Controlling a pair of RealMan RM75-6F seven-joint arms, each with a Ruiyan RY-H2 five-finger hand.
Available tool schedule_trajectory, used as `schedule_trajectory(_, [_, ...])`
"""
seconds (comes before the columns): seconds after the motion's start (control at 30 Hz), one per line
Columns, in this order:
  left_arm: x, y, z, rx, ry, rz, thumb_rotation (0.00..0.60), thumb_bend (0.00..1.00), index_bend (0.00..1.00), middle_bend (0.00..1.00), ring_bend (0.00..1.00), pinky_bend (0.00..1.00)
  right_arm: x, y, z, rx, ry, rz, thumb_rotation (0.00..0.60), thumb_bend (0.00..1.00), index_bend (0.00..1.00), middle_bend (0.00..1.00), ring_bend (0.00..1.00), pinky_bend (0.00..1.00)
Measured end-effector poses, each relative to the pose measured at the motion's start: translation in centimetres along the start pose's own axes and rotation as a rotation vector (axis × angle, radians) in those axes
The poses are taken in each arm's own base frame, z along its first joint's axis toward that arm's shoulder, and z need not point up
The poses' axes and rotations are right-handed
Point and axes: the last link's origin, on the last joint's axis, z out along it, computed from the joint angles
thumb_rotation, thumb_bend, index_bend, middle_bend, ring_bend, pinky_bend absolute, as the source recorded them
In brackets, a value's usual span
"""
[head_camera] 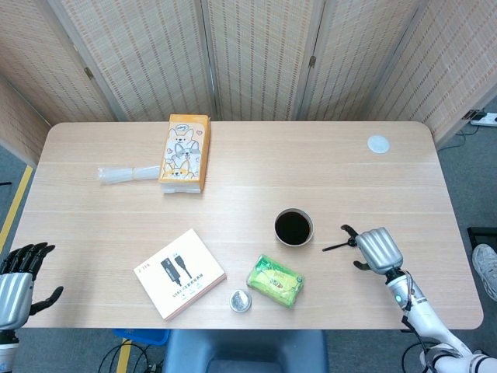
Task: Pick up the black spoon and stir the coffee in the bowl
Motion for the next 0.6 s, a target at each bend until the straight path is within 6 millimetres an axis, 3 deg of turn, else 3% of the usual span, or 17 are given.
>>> schedule_trajectory(0.23, [-0.1,-0.2,0.0,-0.001,0.001,-0.003,0.6,0.26,0.21,0.19,0.15,0.17,-1.1,-1.2,1.4,-0.008,-0.025,0.015,0.6,0.11,0.36,0.95,1.0,1.0])
schedule_trajectory(0.4, [-0.3,-0.4,0.0,0.001,-0.004,-0.004,0.6,0.26,0.21,0.19,0.15,0.17,-1.4,-2.0,2.5,-0.014,-0.014,0.03,0.6,0.18,0.43,0.97,1.0,1.0])
schedule_trajectory(0.6, [-0.5,-0.5,0.0,0.003,-0.008,-0.007,0.6,0.26,0.21,0.19,0.15,0.17,-2.0,-3.0,3.7,-0.009,-0.035,0.026,0.6,0.2,0.44,0.98,1.0,1.0])
